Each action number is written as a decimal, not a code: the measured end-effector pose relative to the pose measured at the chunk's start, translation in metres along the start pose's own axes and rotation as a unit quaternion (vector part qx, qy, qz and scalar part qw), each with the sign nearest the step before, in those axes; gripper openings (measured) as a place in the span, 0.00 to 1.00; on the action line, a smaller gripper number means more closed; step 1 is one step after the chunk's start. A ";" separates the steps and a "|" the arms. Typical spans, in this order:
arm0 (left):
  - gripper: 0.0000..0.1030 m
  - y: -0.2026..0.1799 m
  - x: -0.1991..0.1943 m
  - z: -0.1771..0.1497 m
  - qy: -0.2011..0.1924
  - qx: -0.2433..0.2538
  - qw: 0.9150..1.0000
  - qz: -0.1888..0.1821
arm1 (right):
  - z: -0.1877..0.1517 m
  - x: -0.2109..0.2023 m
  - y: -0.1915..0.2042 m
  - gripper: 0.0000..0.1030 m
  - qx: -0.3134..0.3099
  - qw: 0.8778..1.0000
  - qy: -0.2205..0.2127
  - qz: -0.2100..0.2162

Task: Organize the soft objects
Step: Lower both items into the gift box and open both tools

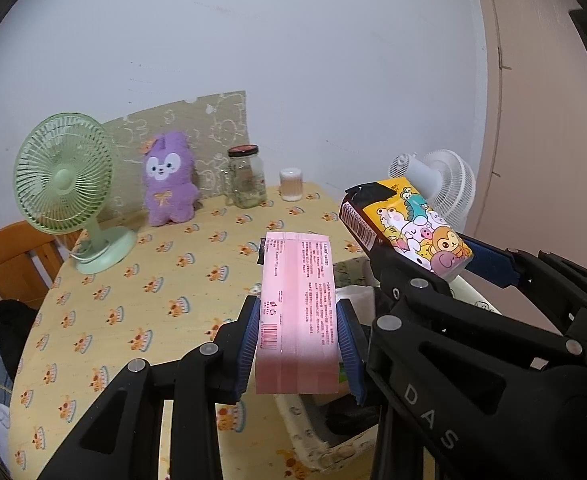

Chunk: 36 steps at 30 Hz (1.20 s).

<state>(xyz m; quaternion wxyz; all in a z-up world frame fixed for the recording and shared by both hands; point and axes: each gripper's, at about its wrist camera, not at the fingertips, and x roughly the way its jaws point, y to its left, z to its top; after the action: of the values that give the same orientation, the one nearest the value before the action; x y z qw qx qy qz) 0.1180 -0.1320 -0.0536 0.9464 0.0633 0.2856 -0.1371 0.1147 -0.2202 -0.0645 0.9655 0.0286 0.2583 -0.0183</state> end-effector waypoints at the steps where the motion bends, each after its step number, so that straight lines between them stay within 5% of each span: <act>1: 0.38 -0.003 0.002 0.000 0.001 0.001 1.000 -0.002 | -0.001 0.001 -0.002 0.53 0.001 1.000 0.001 -0.002; 25: 0.40 -0.042 0.050 -0.011 0.067 0.030 0.996 -0.058 | -0.026 0.030 -0.049 0.53 0.046 0.997 0.039 -0.043; 36: 0.75 -0.046 0.057 -0.020 0.081 0.059 0.994 -0.042 | -0.043 0.041 -0.056 0.53 0.075 0.995 0.059 -0.037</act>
<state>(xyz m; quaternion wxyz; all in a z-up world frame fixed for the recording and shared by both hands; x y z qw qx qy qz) 0.1394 -0.1846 -0.1040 0.9083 0.1180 0.3547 -0.1876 0.1260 -0.2740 -0.1251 0.9424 0.0925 0.3135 -0.0716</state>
